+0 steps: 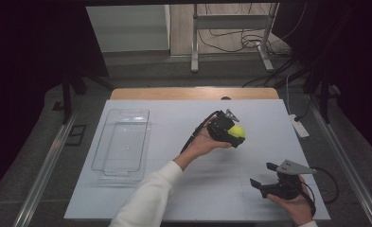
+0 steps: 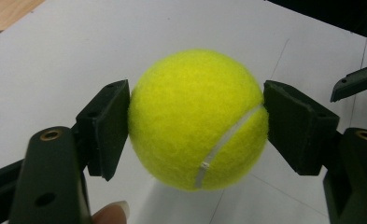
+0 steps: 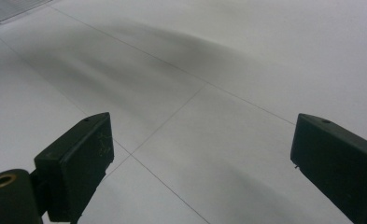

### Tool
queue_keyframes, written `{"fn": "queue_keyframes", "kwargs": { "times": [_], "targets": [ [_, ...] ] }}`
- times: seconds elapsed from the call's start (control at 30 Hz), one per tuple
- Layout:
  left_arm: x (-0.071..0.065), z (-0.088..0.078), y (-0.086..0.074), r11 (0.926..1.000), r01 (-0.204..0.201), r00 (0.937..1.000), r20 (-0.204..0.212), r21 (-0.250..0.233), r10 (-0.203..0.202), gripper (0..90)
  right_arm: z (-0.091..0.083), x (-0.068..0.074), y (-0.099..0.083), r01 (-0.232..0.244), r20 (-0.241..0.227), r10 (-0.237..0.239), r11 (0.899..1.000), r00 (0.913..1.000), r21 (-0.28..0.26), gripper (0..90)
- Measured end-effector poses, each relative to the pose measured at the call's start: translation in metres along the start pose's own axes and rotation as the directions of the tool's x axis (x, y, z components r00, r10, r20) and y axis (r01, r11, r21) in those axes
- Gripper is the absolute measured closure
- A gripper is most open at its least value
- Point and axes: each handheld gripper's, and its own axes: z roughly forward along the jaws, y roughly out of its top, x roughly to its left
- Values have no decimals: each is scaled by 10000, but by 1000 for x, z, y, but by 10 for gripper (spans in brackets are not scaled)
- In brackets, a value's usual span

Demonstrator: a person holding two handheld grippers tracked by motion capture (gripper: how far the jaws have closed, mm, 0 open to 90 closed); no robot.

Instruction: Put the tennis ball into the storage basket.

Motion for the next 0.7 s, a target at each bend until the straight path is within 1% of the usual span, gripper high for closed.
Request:
{"fn": "queue_keyframes", "kwargs": {
  "times": [0.33, 0.7],
  "targets": [
    [2, -13, -5, 9998, 90, 9999, -85, -196, -91, 276, 1, 1, 1, 38, -8, -38, 10000, 10000, 18, 63],
    [3, -18, -9, 9996, 96, 9999, -122, -277, -99, 276, 1, 1, 1, 9, 7, -9, 10000, 10000, 16, 63]
  ]
}}
